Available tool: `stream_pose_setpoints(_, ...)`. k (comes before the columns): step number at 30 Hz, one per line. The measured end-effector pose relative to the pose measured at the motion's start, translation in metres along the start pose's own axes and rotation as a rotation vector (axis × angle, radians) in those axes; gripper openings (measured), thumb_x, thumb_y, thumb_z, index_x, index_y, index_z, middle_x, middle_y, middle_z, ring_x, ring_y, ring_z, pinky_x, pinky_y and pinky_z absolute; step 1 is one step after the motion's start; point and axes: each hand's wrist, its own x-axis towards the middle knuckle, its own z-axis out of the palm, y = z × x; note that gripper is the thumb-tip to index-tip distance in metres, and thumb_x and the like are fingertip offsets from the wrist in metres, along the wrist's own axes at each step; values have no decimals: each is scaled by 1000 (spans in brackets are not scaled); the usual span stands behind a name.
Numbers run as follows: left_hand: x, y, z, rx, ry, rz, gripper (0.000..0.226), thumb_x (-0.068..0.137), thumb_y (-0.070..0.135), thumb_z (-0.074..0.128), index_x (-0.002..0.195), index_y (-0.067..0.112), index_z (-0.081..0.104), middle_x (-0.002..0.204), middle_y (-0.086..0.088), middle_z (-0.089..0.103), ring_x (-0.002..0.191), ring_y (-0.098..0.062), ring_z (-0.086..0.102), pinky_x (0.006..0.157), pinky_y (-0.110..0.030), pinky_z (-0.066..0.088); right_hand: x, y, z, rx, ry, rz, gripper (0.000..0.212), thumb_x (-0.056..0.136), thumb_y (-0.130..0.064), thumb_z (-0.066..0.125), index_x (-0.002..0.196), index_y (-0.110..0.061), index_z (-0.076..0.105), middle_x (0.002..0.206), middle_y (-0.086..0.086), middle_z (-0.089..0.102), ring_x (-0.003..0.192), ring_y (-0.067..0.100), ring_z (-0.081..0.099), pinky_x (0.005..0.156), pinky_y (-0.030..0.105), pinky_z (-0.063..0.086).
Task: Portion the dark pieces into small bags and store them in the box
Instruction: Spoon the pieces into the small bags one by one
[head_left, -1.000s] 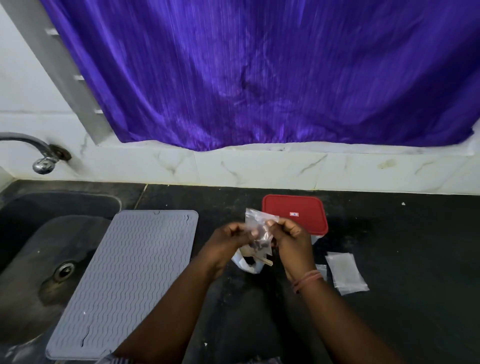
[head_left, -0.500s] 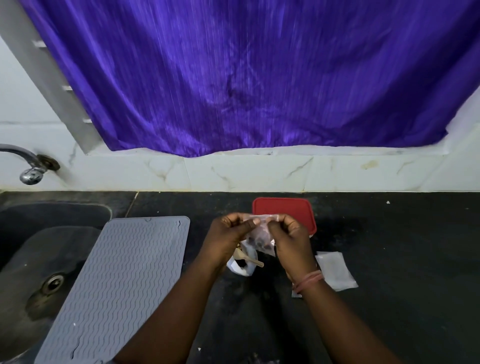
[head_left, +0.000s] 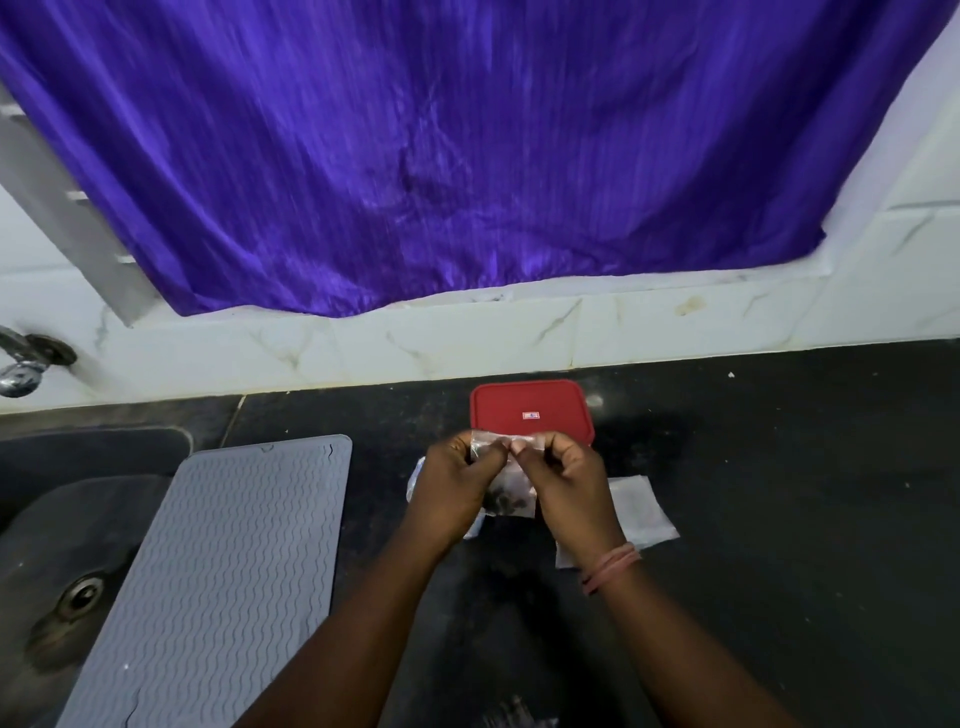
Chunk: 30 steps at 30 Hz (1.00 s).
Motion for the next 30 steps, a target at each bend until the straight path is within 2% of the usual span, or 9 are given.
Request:
stream_pose_setpoints(3,-6,-5,12,-41,-40,-29,20,99,24,66,98,9,78,74,-18,72,64,-20,64,57,-35,52,-3,2,-13,-26,31,5,11,96,-16,62,92,-14,72,86,6,74,87,29,70,82,47,58)
stream_pose_setpoints(7,-9,-7,25,-39,-44,-25,14,95,18,70,94,7,79,71,-3,74,64,-9,66,60,-21,51,-6,12,-23,-82,25,18,15,92,-25,56,94,-23,70,90,-1,74,88,18,71,84,47,58)
stream_pose_setpoints(10,-5,-10,31,10,-63,-45,17,94,21,71,88,7,79,74,-7,76,66,-19,71,65,-30,55,-11,15,-31,0,67,60,14,94,-12,61,87,-16,72,83,3,74,80,22,70,80,42,59)
stream_pose_setpoints(13,-5,-18,38,-14,-9,-123,21,92,20,74,75,8,77,63,-4,72,57,-13,66,58,-24,50,-14,19,-44,154,100,165,7,89,-9,71,87,-10,77,84,7,77,80,19,70,82,38,58)
stream_pose_setpoints(16,-7,-27,47,-27,-34,-206,10,89,20,77,87,12,83,80,-7,79,78,-24,76,73,-34,59,-16,32,-59,217,136,308,8,84,-12,76,90,-9,79,89,9,78,89,26,73,88,45,59)
stream_pose_setpoints(18,-10,-32,53,-22,-48,-276,10,89,18,75,90,12,83,84,-6,80,86,-25,77,78,-33,60,-18,43,-66,237,158,391,7,83,-11,76,88,-8,80,90,12,78,91,32,74,88,50,59)
stream_pose_setpoints(22,-14,-41,62,-19,-138,-424,17,93,28,72,98,14,81,91,-5,80,90,-25,77,89,-42,60,-22,58,-73,249,200,498,8,84,-15,76,89,-10,80,90,11,78,89,31,74,73,40,62)
stream_pose_setpoints(25,-16,-53,69,-41,-142,-538,23,95,31,70,100,11,79,88,-7,80,77,-21,74,70,-32,59,-28,65,-77,245,224,527,8,86,-14,75,87,-6,78,83,11,78,74,24,75,61,30,58)
stream_pose_setpoints(30,-26,-87,89,-74,-28,-730,23,95,30,71,93,7,75,83,-13,72,71,-21,64,64,-28,52,-44,100,-81,163,207,612,11,87,-15,75,86,-4,76,83,14,77,77,29,74,72,39,62)
